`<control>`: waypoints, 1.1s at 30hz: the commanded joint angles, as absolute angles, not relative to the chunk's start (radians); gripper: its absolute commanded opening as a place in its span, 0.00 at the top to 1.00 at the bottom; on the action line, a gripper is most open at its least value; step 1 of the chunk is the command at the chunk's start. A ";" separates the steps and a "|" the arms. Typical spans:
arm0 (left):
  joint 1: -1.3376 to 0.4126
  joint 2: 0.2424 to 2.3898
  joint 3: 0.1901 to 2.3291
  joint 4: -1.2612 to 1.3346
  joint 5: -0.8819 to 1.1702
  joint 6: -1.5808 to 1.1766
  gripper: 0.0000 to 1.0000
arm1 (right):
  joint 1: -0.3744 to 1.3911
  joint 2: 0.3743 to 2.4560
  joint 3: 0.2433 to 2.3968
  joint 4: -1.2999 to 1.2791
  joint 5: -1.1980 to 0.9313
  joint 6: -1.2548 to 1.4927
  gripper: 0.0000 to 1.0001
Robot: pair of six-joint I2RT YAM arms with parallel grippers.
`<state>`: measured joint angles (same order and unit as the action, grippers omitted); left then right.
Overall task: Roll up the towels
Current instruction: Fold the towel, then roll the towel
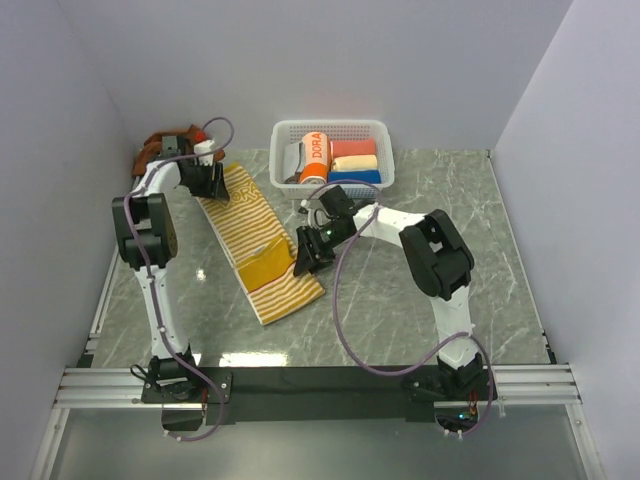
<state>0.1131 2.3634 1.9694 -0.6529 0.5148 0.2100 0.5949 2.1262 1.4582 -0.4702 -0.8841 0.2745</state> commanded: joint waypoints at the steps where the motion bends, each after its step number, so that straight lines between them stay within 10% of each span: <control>1: 0.130 2.206 1.889 -0.588 0.653 0.242 0.42 | 0.569 2.031 1.436 -0.374 -0.879 0.385 0.48; 17: -0.256 1.143 0.852 -0.480 0.415 0.514 0.31 | 0.540 2.078 1.773 -0.597 -0.951 0.210 0.53; 33: -0.899 1.176 0.660 -0.324 0.003 0.407 0.35 | 0.637 2.356 1.836 -0.563 -0.854 0.224 0.59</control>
